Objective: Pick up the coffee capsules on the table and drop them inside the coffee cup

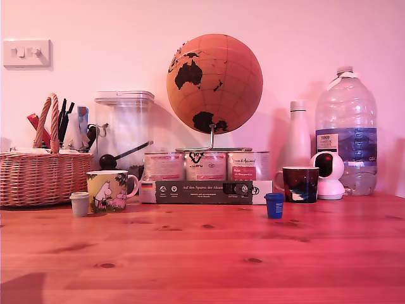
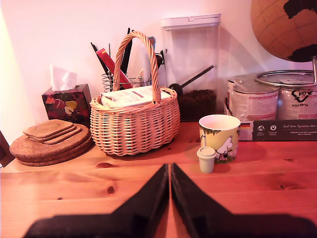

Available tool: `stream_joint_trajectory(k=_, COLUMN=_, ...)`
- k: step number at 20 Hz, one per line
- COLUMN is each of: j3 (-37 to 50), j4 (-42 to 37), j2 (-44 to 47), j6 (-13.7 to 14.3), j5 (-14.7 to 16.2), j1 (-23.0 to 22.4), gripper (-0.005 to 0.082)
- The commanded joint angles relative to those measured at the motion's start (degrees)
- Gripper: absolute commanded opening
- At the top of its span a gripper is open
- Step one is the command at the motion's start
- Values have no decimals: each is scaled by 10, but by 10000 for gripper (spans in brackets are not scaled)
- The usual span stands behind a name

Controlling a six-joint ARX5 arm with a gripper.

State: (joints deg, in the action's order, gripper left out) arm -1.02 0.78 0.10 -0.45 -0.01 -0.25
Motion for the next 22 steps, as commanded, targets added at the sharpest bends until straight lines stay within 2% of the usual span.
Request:
stream_joint_trajectory(k=1, j3=-24, j4=80, j2=-8, j6=-66, j5=30, j1=-29, gripper=-19)
stream_joint_trajectory(k=6, j3=-24, j4=79, j2=-8, j6=-67, j5=30, j1=-29, gripper=-19)
stream_joint_trajectory(k=12, j3=-25, j4=51, j2=-8, j6=-87, j5=66, j1=-29, gripper=-19)
stream_joint_trajectory(k=15, j3=-33, j4=51, j2=-6, j6=-89, j5=71, j1=-29, gripper=-19)
stream_joint_trajectory(k=17, j3=-45, j4=49, j2=9, j6=-106, j5=71, j1=-29, gripper=-19)
stream_joint_trajectory(k=22, j3=-62, j4=12, j2=109, j6=-106, j5=71, j1=-29, gripper=-19)
